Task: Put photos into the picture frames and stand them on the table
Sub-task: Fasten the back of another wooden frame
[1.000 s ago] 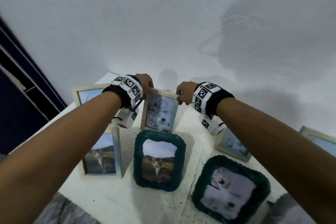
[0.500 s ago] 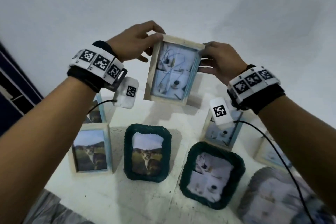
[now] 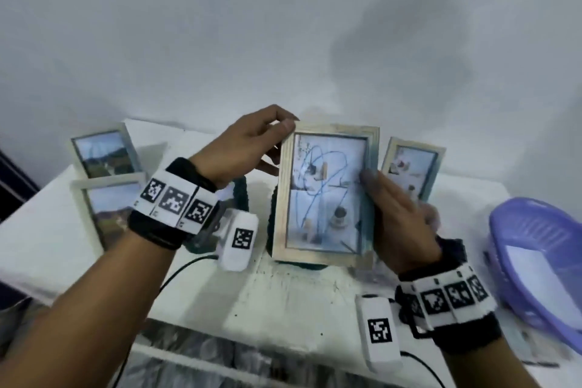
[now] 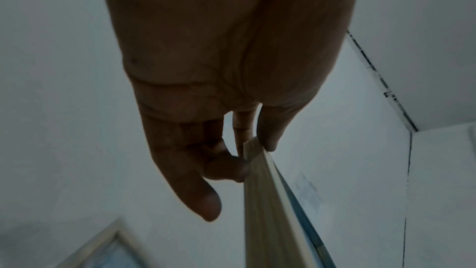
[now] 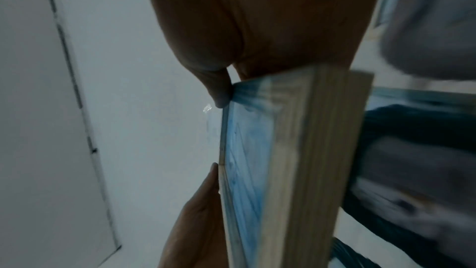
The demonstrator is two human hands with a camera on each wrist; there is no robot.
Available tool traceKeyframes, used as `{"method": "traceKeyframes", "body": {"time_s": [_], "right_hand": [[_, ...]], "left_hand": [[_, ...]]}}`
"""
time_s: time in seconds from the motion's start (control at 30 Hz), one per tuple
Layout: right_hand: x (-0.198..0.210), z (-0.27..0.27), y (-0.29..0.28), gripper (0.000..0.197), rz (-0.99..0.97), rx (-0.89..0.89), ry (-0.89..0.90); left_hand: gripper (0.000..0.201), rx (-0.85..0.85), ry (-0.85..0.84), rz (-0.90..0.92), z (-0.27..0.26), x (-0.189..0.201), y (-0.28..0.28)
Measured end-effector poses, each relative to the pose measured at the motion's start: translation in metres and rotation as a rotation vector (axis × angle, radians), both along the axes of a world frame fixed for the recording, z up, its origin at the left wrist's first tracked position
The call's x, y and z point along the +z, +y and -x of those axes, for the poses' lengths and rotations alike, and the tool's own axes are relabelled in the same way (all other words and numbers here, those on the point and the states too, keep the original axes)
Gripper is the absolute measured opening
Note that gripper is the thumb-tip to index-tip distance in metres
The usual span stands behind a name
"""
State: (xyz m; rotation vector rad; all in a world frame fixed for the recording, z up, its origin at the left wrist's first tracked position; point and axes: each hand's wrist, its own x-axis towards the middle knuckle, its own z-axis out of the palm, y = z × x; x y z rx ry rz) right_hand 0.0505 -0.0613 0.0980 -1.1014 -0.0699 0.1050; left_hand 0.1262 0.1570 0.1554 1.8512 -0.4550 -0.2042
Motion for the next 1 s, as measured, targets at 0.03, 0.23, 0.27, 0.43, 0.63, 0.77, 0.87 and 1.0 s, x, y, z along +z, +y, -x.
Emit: {"method": "traceKeyframes", "body": {"time_s": [0.03,0.23,0.27,0.43,0.63,0.77,0.87,1.0], "right_hand": [[-0.011,0.017,-0.004,0.033,-0.027,-0.036,0.028],[-0.076,0.090,-0.017,0.039,-0.054,-0.168,0.167],[-0.083,0.098,-0.018,0.038,-0.066,-0.191,0.170],[-0.112,0.127,-0.017,0.039,0.081,-0.223,0.181],[-0.128,0.141,-0.021,0.039,0.247,-0.272,0.187],[-0.146,0.139,-0.027,0.021,0.345,-0.298,0.261],[-0.152,0.141,-0.037,0.016,0.376,-0.305,0.298],[-0.171,0.149,-0.048,0.014,0.555,-0.382,0.298]], "left_hand": [[0.024,-0.009,0.027,-0.012,0.012,-0.012,-0.007],[0.051,0.055,0.067,-0.138,0.085,-0.093,-0.039],[0.060,0.050,0.099,-0.135,0.102,-0.105,-0.044],[0.061,0.003,0.253,0.019,0.163,-0.137,-0.085],[0.095,0.092,0.425,0.306,0.168,-0.167,-0.101],[0.080,0.102,0.465,0.434,0.170,-0.173,-0.102],[0.065,0.130,0.423,0.436,0.175,-0.181,-0.093],[0.036,0.299,0.471,0.454,0.176,-0.204,-0.074]]}}
